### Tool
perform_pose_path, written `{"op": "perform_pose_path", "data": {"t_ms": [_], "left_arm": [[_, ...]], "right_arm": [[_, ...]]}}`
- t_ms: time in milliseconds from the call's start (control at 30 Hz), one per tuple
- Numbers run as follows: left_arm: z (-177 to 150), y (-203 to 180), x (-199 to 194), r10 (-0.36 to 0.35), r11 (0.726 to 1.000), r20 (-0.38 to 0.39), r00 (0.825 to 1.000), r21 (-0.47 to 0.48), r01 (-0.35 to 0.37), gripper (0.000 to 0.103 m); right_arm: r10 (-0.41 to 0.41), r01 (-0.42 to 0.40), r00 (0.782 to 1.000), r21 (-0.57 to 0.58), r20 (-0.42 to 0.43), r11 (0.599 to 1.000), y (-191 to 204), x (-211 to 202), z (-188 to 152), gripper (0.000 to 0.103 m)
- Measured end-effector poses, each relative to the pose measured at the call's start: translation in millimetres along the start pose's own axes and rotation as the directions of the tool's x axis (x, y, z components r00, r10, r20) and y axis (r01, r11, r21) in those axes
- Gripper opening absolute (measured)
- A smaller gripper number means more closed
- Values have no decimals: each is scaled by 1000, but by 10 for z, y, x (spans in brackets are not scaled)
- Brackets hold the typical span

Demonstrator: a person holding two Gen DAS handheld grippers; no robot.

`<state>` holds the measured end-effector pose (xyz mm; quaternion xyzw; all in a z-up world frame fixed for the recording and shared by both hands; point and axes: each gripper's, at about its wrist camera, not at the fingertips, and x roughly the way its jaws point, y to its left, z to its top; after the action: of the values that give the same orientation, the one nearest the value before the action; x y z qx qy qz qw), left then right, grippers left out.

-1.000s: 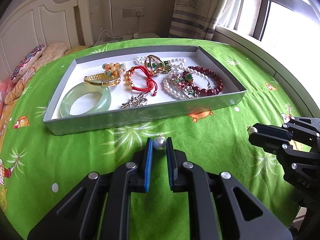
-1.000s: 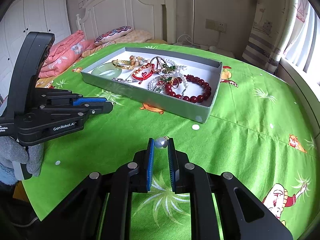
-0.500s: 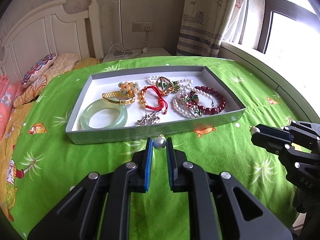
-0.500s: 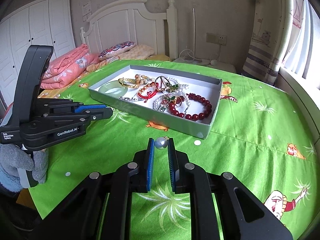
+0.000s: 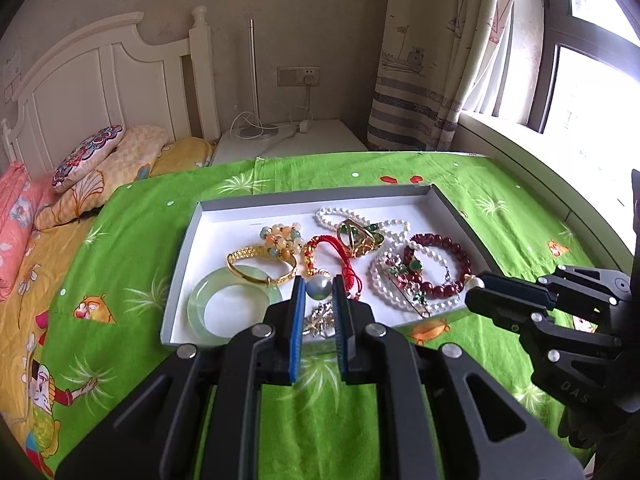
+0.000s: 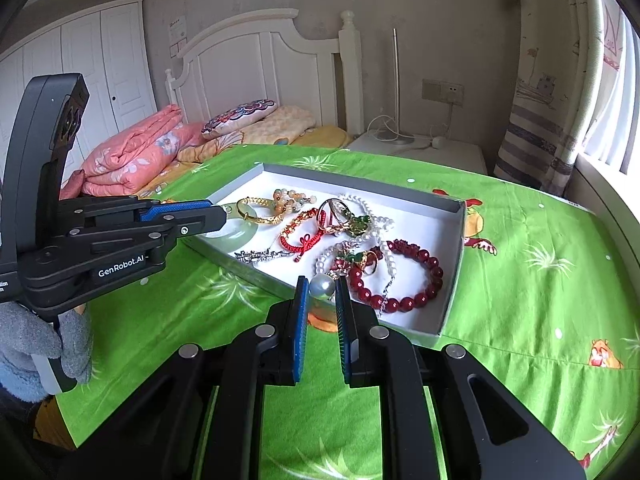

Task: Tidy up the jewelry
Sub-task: 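Lower the pearl earrings into the grey box and open both grippers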

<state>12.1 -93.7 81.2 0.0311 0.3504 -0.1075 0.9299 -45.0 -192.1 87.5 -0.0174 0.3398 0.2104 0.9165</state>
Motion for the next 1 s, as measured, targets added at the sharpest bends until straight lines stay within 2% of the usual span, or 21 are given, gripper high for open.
{"op": "perform_pose_path", "data": {"t_ms": [367,567,800,867,933,1000], "left_arm": [[190,162,516,2,998,-70,998,-58,-6,13],[281,150,630,-4,998,-74,997,-63,-1,13],[306,123,753,34,998,-85,996,-54,-38,14],[293,132,736,66,997,-74,995,-45,-70,26],[277,147,681,93,995,-46,995,-43,-95,59],[265,164,613,120,992,-12,993,-42,-121,64]], "right_arm": [[-12,11,999,-28,-47,1000,118,592,275,13],[-15,14,999,-18,-51,1000,116,715,307,13],[-20,18,997,-21,-77,1000,117,841,353,13],[-27,26,997,-15,-71,1000,107,843,366,14],[-25,25,997,3,-68,1000,76,833,366,16],[-24,26,997,24,-69,999,42,821,353,23]]}}
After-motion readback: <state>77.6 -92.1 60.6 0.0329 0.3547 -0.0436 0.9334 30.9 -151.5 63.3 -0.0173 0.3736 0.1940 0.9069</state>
